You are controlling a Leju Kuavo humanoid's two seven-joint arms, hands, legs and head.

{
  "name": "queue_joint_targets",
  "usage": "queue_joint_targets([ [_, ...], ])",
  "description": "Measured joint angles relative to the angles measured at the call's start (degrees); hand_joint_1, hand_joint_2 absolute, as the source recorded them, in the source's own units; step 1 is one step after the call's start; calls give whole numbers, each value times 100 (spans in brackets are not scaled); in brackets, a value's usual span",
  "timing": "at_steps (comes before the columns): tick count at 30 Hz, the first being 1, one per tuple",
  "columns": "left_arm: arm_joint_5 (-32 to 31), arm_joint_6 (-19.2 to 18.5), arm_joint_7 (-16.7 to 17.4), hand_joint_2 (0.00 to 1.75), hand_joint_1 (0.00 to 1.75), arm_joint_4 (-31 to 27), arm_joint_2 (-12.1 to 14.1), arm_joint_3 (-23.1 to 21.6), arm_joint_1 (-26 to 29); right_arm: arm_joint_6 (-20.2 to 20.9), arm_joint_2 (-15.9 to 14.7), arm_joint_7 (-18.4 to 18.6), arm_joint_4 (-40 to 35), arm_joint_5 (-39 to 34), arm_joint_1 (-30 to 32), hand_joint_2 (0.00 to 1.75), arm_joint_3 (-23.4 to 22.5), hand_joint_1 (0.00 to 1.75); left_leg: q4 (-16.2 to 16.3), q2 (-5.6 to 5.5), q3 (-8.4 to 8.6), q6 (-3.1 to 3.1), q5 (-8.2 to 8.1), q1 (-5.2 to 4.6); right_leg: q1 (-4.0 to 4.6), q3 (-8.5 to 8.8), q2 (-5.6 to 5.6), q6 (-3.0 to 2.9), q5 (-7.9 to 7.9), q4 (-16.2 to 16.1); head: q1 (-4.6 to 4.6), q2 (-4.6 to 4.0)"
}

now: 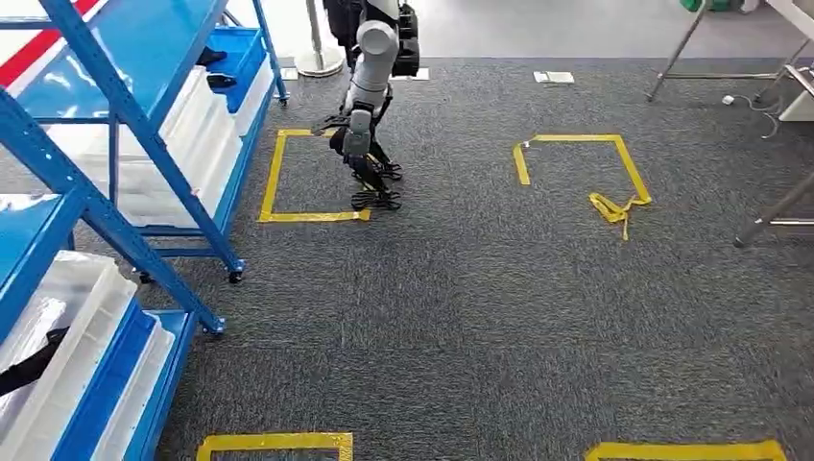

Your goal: Take the parts from the cabinet and place them on the table.

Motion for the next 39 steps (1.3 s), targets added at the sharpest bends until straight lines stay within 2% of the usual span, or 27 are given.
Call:
queue_joint_targets([
  [1,-9,-4,0,0,0,2,0,0,-1,-4,-11,-4,0,-2,-3,0,0,0,8,-76,4,-15,0,8,-25,208,52,60,199,-452,-2,0],
  [2,-20,-7,0,0,0,2,2,0,-3,-4,-15,-7,0,-7,-3,0,0,0,28,-144,0,-43,-6,14,-72,419,244,112,377,-918,6,0],
  [3,-37,-9,0,0,0,2,9,0,-8,-4,-17,-7,4,-9,-1,0,0,0,76,-230,-29,-109,-29,-30,-56,479,452,65,372,-1107,11,0],
  [6,-46,-7,2,0,0,7,11,0,19,-15,-22,-24,4,-9,-38,0,2,0,21,-352,-70,-208,19,12,-5,522,264,-101,406,-1106,-7,0],
  [7,-50,-4,33,0,0,9,20,-2,25,-20,-22,-26,4,-15,-33,0,0,0,30,-418,-94,-240,36,25,-52,514,174,-162,443,-1137,-9,0],
  [9,-50,2,70,0,0,20,7,-2,17,-26,-46,-31,4,-2,-33,0,0,0,347,192,-227,-261,-212,0,-50,509,57,-221,456,-1142,-62,0],
  [10,-50,9,70,0,0,20,9,0,-2,-26,-46,-31,4,0,-14,0,0,0,725,331,-404,-278,-437,7,-24,510,-26,-277,448,-1142,-85,0],
  [12,-52,9,70,0,0,20,9,-2,-16,-35,-63,-31,7,11,18,0,0,0,1627,406,-836,-296,-829,13,24,498,-223,-303,430,-1142,-79,0],
  [13,-52,11,70,0,0,22,7,-2,-3,-39,-70,-31,7,13,18,0,0,0,1829,416,-933,-300,-848,17,35,488,-307,-310,425,-1141,-79,0],
  [15,-48,13,70,0,0,26,7,0,11,-46,-76,-31,6,30,10,0,0,0,1468,450,-730,-284,-567,17,47,470,-443,-323,410,-1141,-81,0],
  [16,-48,13,70,0,0,26,7,0,9,-48,-76,-28,4,41,3,0,0,0,947,516,-433,-267,-325,15,48,487,-522,-334,397,-1141,-79,0],
  [17,-48,11,68,0,0,26,7,0,3,-48,-76,-24,4,44,-10,0,0,0,410,732,-113,-240,-149,6,54,524,-579,-320,382,-1141,-79,0],
  [18,-48,9,66,0,0,26,9,-2,-15,-50,-79,-18,4,44,-13,0,0,0,128,1019,31,-216,-188,-36,107,565,-632,-289,361,-1138,-85,0],
  [22,-52,11,61,0,0,26,15,-2,-26,-66,-74,-9,2,37,-50,0,0,0,90,707,-20,-98,-129,-100,110,646,-883,-188,346,-1173,-50,0],
  [23,-52,9,61,0,0,28,6,-2,-22,-72,-76,-9,-9,37,-48,0,0,0,-4,633,43,-37,-57,-19,136,599,-861,-148,296,-1137,-59,0],
  [24,-52,9,59,0,0,31,2,-2,-21,-77,-92,-9,-9,39,-55,0,0,0,-39,594,64,-22,-33,-35,82,574,-469,-140,213,-987,-24,0],
  [25,-50,9,61,0,0,28,13,0,-33,-74,-76,-9,-7,37,-47,0,0,0,-38,524,49,13,-14,-27,74,409,-218,-179,40,-645,-16,0],
  [26,-52,7,59,0,0,28,15,-2,-54,-77,-81,-7,-7,39,-34,0,2,0,-38,425,26,22,-8,-24,54,132,-79,-211,-189,-93,2,0],
  [28,-52,0,59,0,0,31,7,0,-53,-74,-94,2,-4,30,-12,0,2,0,-33,242,14,24,-3,-26,48,-252,-24,-183,-391,646,0,0],
  [29,-52,-2,59,0,0,31,5,0,-50,-74,-100,4,-4,26,7,0,2,0,-30,153,22,21,-2,-21,40,-276,-22,-131,-335,644,4,0],
  [31,-52,-7,59,0,0,35,-4,0,-44,-74,-114,9,-4,17,16,0,0,0,-10,-29,40,-1,-6,7,-7,48,17,34,80,-141,2,0],
  [32,-52,-7,59,0,0,35,-4,0,-47,-74,-120,7,-4,20,13,0,0,0,15,-114,37,-35,-20,21,-56,299,163,118,325,-709,2,0],
  [33,-52,-7,59,0,0,33,0,0,-50,-74,-118,9,0,20,19,0,0,0,51,-181,7,-86,-36,22,-122,420,436,153,406,-1055,17,0],
  [35,-52,-7,57,0,0,35,4,0,-55,-72,-116,7,4,20,9,0,0,0,82,-282,-29,-162,-56,-11,-59,410,318,-14,414,-1064,-5,0],
  [37,-52,-7,59,0,0,35,4,0,-15,-72,-116,9,4,20,-17,0,0,0,33,-393,-52,-234,-9,34,-19,464,208,-105,439,-1064,-7,0],
  [38,-52,-7,59,0,0,35,4,-2,-5,-72,-109,9,4,20,-17,0,0,0,51,-433,-66,-245,-11,45,-91,452,143,-156,472,-1089,-11,0],
  [39,-52,-7,59,0,0,37,-6,-2,3,-72,-124,9,4,24,-25,0,0,0,137,-158,-99,-250,-84,30,-71,456,94,-176,482,-1092,-22,0],
])
